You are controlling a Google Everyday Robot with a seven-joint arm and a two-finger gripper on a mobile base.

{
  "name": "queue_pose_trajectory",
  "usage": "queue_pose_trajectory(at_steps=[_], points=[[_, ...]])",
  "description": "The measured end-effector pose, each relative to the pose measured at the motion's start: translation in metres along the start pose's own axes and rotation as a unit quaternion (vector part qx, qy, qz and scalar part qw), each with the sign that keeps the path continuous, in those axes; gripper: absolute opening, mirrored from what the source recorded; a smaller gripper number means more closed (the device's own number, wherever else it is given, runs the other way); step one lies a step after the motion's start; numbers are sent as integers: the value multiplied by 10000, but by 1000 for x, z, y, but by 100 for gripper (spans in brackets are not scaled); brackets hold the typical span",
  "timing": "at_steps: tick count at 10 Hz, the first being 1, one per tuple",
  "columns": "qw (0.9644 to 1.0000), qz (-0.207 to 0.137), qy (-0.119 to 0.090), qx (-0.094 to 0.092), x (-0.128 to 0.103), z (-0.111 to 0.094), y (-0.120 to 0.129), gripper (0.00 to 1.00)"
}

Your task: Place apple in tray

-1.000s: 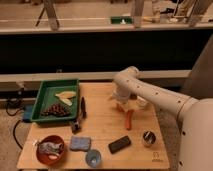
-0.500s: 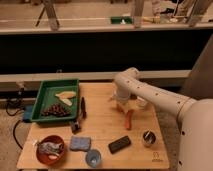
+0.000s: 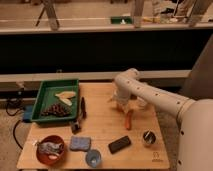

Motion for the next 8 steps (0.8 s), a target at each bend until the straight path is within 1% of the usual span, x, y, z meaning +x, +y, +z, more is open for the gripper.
queue_pose_trajectory(at_steps=[4, 5, 8], points=[[10000, 53, 24, -5, 6, 1, 2, 80], [10000, 56, 46, 19, 8, 2, 2, 80], [9998, -79, 71, 168, 17, 2, 1, 80]])
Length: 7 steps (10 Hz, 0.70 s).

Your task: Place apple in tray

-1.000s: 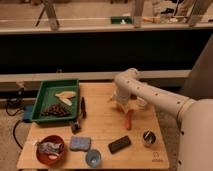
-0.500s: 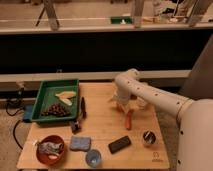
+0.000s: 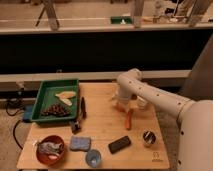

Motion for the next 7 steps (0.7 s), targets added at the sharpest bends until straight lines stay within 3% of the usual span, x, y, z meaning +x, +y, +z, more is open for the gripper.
queue_pose_trajectory(at_steps=[4, 7], points=[[9998, -131, -27, 150, 12, 8, 1, 80], [9999, -143, 14, 22, 19, 17, 3, 80]])
